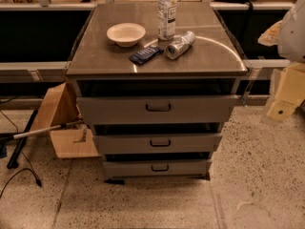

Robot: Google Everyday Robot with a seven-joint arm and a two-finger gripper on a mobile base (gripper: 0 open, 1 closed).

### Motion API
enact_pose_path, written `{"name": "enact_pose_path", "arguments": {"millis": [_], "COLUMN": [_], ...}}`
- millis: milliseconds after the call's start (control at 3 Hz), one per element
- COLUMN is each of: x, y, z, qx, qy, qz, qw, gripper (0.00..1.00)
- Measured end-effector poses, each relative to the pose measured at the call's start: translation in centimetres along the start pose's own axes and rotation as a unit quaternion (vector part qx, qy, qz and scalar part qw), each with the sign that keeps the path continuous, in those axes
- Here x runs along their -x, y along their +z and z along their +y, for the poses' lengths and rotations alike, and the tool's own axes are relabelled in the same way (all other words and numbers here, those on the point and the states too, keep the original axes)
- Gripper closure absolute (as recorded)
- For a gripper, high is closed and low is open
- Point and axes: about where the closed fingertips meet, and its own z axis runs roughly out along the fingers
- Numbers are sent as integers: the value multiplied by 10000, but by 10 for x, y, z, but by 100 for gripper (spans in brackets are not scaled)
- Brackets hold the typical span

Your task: Open bottom drawer

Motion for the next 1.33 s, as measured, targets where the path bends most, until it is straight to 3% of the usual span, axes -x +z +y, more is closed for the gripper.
{"name": "enact_pose_path", "arguments": {"millis": [333,667,1000,1333], "x": [0,-3,-6,-11], "y": [0,3,14,32], "z": [0,5,14,30], "qx": [0,-95,-169,-430], "qy": [1,118,242,487], "qz": [-1,-313,-702,-1145], "qw": [10000,9994,9971,9913], "gripper": [0,0,0,0]}}
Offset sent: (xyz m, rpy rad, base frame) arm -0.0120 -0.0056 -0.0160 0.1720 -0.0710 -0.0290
